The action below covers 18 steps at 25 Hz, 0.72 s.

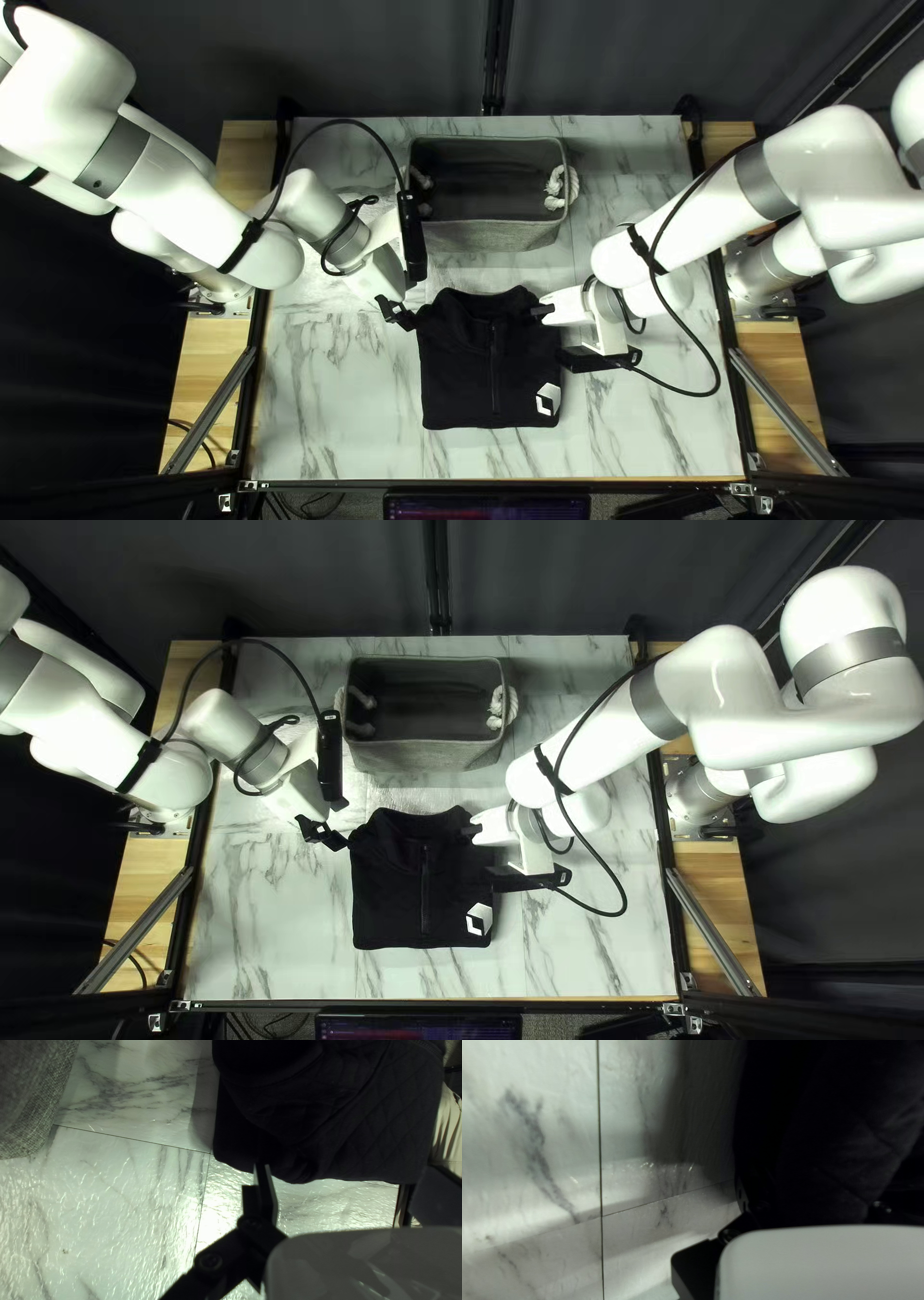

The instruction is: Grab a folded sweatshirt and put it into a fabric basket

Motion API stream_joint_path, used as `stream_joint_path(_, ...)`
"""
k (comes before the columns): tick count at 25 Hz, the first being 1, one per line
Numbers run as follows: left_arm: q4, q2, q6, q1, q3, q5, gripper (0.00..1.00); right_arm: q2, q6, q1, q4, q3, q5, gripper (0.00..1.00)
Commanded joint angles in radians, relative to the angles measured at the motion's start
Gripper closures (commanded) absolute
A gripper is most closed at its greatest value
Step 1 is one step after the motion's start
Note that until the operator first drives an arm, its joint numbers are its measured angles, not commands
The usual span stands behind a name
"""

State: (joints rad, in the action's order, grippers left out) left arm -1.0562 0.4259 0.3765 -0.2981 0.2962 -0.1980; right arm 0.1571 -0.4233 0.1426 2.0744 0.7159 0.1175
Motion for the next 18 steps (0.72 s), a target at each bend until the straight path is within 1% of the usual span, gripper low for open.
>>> stream_joint_path(1, 0.000, 0.000, 0.000, 0.000, 0.000, 0.000, 0.00, -0.006, 0.113, 0.009, -0.120, -0.004, 0.013, 1.00)
stream_joint_path(3, 0.000, 0.000, 0.000, 0.000, 0.000, 0.000, 0.00, -0.003, 0.162, 0.014, -0.176, -0.001, 0.019, 1.00)
stream_joint_path(4, 0.000, 0.000, 0.000, 0.000, 0.000, 0.000, 0.00, -0.003, 0.223, 0.024, -0.245, 0.000, 0.027, 1.00)
stream_joint_path(5, 0.000, 0.000, 0.000, 0.000, 0.000, 0.000, 0.00, -0.003, 0.245, 0.028, -0.271, 0.001, 0.031, 1.00)
stream_joint_path(6, 0.000, 0.000, 0.000, 0.000, 0.000, 0.000, 0.00, -0.004, 0.283, 0.036, -0.317, 0.001, 0.038, 1.00)
stream_joint_path(9, 0.000, 0.000, 0.000, 0.000, 0.000, 0.000, 0.00, -0.013, 0.332, 0.050, -0.381, -0.007, 0.053, 1.00)
stream_joint_path(11, 0.000, 0.000, 0.000, 0.000, 0.000, 0.000, 0.00, -0.024, 0.327, 0.055, -0.382, -0.020, 0.059, 1.00)
stream_joint_path(14, 0.000, 0.000, 0.000, 0.000, 0.000, 0.000, 0.00, -0.034, 0.290, 0.056, -0.350, -0.033, 0.064, 1.00)
stream_joint_path(18, 0.000, 0.000, 0.000, 0.000, 0.000, 0.000, 0.00, -0.038, 0.286, 0.053, -0.344, -0.040, 0.067, 1.00)
